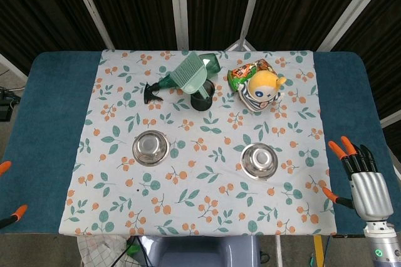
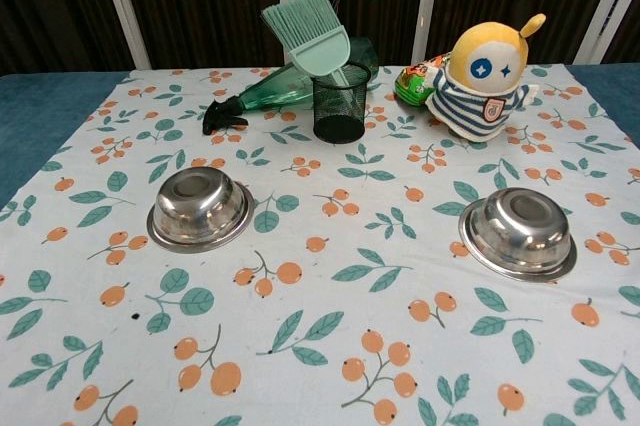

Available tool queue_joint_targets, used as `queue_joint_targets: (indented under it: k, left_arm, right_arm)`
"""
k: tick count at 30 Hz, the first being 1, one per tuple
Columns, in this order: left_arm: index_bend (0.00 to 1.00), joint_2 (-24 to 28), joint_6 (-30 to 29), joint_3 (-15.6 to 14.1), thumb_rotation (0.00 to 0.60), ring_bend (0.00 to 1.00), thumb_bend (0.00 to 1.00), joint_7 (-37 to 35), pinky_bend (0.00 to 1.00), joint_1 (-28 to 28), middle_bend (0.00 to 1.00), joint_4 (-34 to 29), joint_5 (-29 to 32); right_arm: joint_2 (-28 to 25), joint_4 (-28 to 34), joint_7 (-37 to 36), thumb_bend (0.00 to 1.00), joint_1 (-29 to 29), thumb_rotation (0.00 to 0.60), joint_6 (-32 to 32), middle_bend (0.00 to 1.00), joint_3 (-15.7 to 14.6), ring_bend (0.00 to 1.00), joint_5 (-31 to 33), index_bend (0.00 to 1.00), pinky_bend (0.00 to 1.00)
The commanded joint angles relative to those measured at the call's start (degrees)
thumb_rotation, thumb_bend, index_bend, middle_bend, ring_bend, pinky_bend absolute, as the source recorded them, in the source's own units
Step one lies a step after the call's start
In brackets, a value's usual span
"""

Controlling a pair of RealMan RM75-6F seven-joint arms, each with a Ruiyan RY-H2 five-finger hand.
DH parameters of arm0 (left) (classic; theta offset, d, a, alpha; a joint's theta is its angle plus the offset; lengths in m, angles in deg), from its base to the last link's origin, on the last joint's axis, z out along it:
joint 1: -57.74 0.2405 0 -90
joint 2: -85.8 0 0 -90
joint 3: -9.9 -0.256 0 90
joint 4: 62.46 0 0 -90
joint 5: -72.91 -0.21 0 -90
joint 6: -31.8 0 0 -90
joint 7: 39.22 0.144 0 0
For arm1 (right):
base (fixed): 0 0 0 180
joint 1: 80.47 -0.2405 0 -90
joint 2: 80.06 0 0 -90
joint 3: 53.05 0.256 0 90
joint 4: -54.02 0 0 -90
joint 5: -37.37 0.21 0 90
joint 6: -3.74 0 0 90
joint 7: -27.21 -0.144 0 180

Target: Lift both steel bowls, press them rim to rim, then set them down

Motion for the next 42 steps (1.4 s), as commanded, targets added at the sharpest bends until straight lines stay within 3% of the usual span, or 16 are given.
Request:
queue_joint_targets:
  k: [1, 14, 24, 35, 42]
  left_arm:
    - [0.19, 0.2, 0.0, -0.2, 0.600, 0.00, 0.07, -0.1, 0.00, 0.1, 0.00, 0.0, -0.1]
    - [0.19, 0.7, -0.8, -0.3, 0.600, 0.00, 0.07, -1.4, 0.00, 0.5, 0.00, 0.0, -0.8]
    - [0.19, 1.3, -1.2, -1.1, 0.600, 0.00, 0.07, -2.1, 0.00, 1.1, 0.00, -0.2, -2.3]
    - [0.19, 2.3, -1.0, 0.1, 0.600, 0.00, 0.07, -4.0, 0.00, 0.8, 0.00, -0.1, 0.2]
    - [0.19, 2.0, -0.4, -0.3, 0.600, 0.00, 0.07, -2.9, 0.00, 0.8, 0.00, -0.4, -0.2]
  right_arm:
    - [0.1, 0.1, 0.3, 0.07, 0.0, 0.600, -0.1, 0.00, 0.1, 0.09, 0.1, 0.17, 0.06]
    - [-0.1, 1.3, -1.2, 0.07, 0.0, 0.600, 0.3, 0.00, -0.8, 0.08, -0.9, 0.17, 0.06]
    - [0.6, 1.5, -1.8, 0.07, -1.7, 0.600, 4.4, 0.00, -2.1, 0.06, -1.5, 0.15, 0.06]
    - [2.3, 4.6, 1.3, 0.07, -8.7, 0.600, 14.1, 0.00, 2.2, 0.06, 4.4, 0.09, 0.06]
    - [3.7, 8.4, 7.1, 0.07, -14.0, 0.600, 23.0, 0.00, 4.1, 0.06, 11.6, 0.08, 0.06]
